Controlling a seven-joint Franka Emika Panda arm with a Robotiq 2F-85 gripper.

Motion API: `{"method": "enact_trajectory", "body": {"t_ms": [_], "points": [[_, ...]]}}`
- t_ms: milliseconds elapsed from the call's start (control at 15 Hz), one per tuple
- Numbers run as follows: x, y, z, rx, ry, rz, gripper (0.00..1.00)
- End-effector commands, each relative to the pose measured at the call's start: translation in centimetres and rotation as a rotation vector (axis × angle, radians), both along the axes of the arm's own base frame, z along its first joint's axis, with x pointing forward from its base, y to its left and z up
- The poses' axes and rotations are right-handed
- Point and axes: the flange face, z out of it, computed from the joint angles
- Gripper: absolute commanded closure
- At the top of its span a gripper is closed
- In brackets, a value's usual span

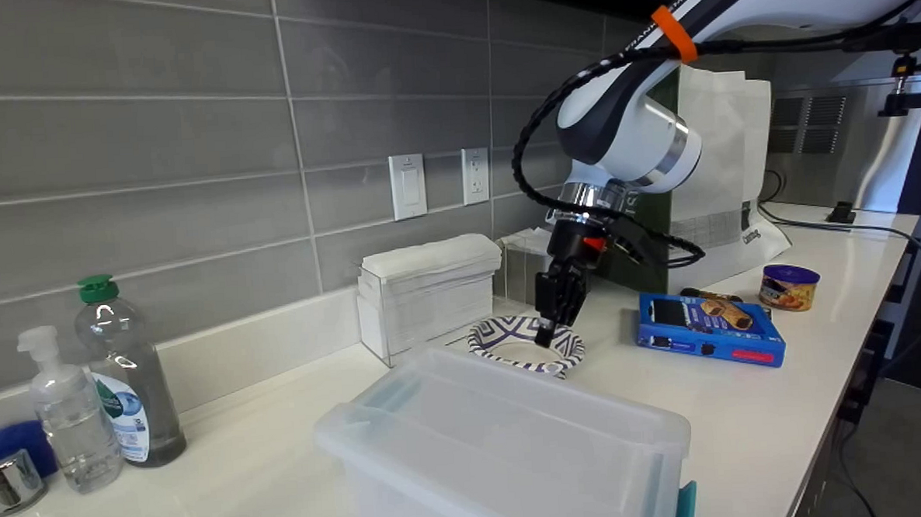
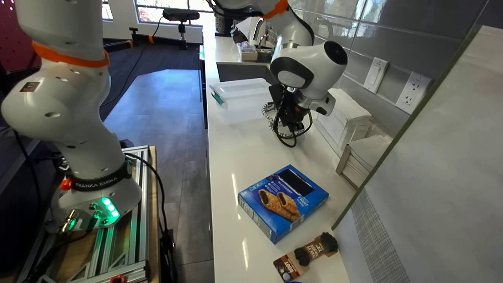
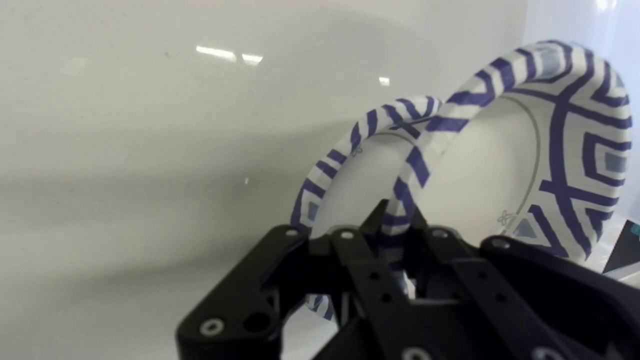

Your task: Stack the bowls together.

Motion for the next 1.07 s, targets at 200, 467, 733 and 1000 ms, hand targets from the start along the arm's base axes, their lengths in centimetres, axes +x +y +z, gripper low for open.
{"method": "enact_trajectory", "body": {"t_ms": [200, 467, 733, 1000], "points": [[0.4, -1.1, -0.7, -0.027, -0.027, -0.053, 0.98], [0.4, -1.2, -1.0, -0.040, -0.033, -0.058, 0.67], [0.0, -0.9, -1.1, -0.043, -0.016, -0.044, 0.39], [-1.1, -0.8, 0.5, -0.099, 0.009, -0.011, 0.08]]}}
